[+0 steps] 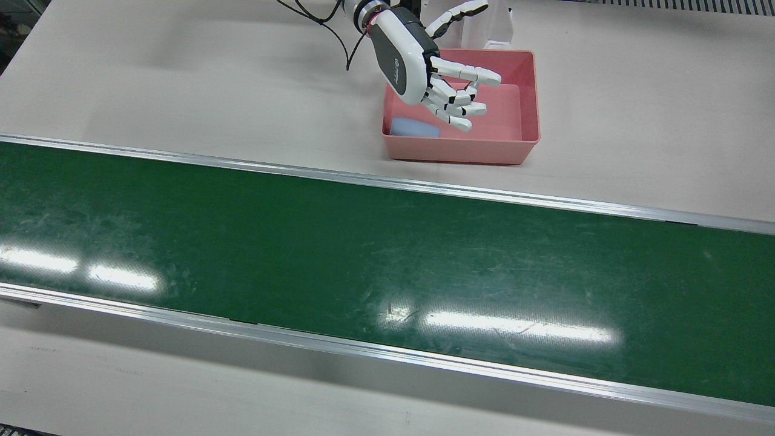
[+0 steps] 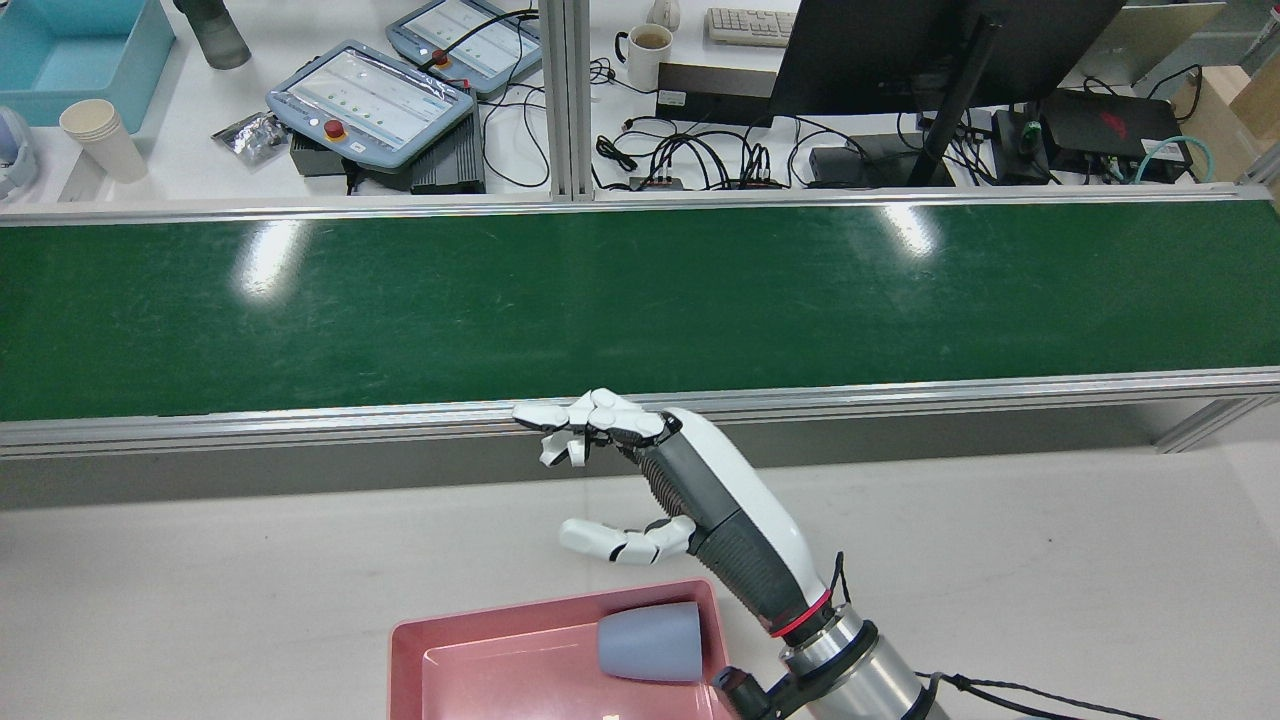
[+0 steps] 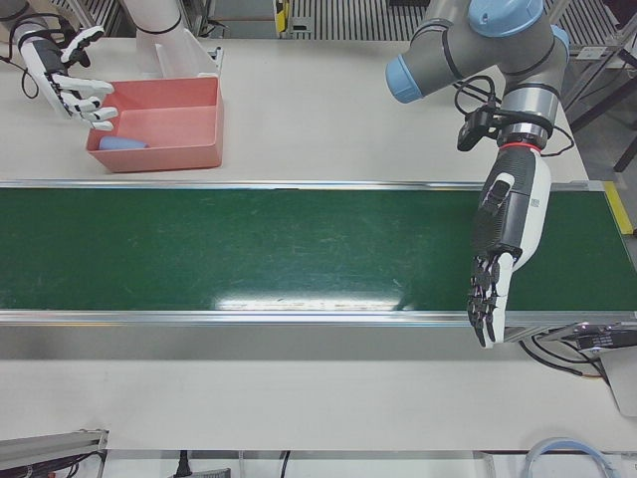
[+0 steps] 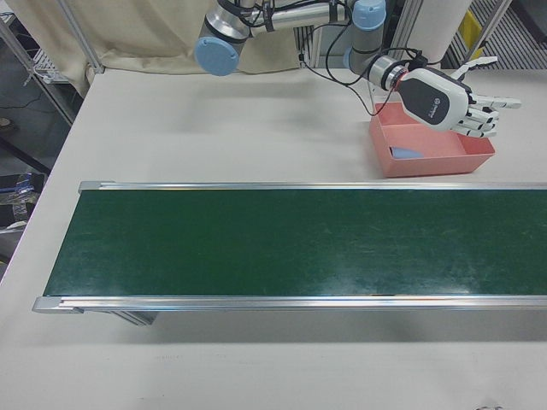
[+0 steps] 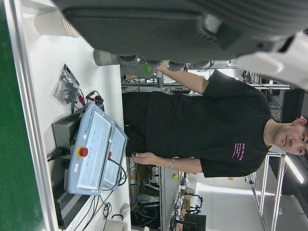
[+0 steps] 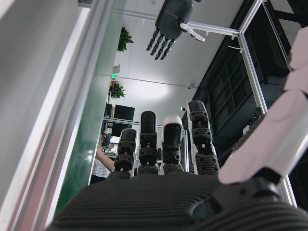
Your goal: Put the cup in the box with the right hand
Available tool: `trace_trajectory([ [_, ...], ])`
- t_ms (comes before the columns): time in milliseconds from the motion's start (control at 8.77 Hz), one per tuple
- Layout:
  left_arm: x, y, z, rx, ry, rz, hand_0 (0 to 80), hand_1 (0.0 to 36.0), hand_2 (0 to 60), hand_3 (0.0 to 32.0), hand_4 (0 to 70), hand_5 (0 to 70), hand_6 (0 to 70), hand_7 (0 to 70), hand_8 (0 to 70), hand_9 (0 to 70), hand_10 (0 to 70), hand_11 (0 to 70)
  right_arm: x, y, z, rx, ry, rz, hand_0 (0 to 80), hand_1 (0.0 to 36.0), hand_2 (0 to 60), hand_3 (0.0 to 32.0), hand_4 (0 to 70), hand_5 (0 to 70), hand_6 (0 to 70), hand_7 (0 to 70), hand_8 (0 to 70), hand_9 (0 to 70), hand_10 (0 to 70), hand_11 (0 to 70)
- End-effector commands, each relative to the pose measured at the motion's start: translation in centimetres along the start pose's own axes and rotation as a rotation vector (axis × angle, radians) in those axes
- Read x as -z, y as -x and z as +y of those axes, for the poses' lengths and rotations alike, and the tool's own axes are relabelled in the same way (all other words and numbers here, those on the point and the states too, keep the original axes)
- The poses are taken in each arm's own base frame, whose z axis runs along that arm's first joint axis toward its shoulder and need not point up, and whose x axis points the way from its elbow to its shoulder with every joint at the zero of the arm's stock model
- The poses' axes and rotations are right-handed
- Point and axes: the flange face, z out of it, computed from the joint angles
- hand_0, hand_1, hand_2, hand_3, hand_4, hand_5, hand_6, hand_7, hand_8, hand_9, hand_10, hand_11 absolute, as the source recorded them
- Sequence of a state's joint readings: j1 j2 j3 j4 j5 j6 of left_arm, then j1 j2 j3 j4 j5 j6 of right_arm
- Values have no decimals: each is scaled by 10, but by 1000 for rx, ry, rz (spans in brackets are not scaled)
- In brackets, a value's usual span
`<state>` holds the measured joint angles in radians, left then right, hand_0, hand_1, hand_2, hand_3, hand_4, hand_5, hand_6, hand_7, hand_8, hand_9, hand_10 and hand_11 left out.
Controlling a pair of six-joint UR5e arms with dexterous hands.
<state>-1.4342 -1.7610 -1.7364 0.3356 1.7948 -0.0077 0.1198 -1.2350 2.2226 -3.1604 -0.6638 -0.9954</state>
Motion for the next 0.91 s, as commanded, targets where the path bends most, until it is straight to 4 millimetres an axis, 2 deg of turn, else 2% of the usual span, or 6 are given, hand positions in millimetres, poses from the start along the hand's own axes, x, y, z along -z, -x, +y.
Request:
trace_trajectory([
  [0, 0, 0, 0, 0, 0, 0, 0, 0, 0, 0, 0, 0, 0, 0, 0, 0, 0, 0, -40, 126, -64, 159, -48, -202, 116, 67, 512, 0, 365, 77, 336, 700, 530, 700, 400, 553],
  [114, 0, 0, 0, 0, 0, 0, 0, 0, 0, 0, 0, 0, 0, 0, 0, 0, 0, 0, -45, 165, -90, 261, -99, -237, 62, 64, 594, 0, 480, 82, 361, 700, 584, 700, 464, 642],
  [228, 0, 0, 0, 0, 0, 0, 0, 0, 0, 0, 0, 0, 0, 0, 0, 0, 0, 0, -44, 194, -113, 354, -158, -248, 23, 61, 600, 0, 560, 89, 373, 700, 633, 700, 519, 700],
  [342, 0, 0, 0, 0, 0, 0, 0, 0, 0, 0, 0, 0, 0, 0, 0, 0, 0, 0, -41, 225, -137, 434, -212, -274, 35, 61, 600, 0, 700, 96, 378, 700, 682, 700, 583, 700],
  [570, 0, 0, 0, 0, 1, 0, 0, 0, 0, 0, 0, 0, 0, 0, 0, 0, 0, 0, -36, 261, -191, 551, -305, -307, 322, 23, 425, 0, 700, 106, 395, 700, 700, 700, 651, 700],
  [798, 0, 0, 0, 0, 0, 0, 0, 0, 0, 0, 0, 0, 0, 0, 0, 0, 0, 0, -27, 279, -235, 602, -378, -316, 421, 25, 323, 0, 700, 131, 436, 700, 700, 700, 700, 700],
])
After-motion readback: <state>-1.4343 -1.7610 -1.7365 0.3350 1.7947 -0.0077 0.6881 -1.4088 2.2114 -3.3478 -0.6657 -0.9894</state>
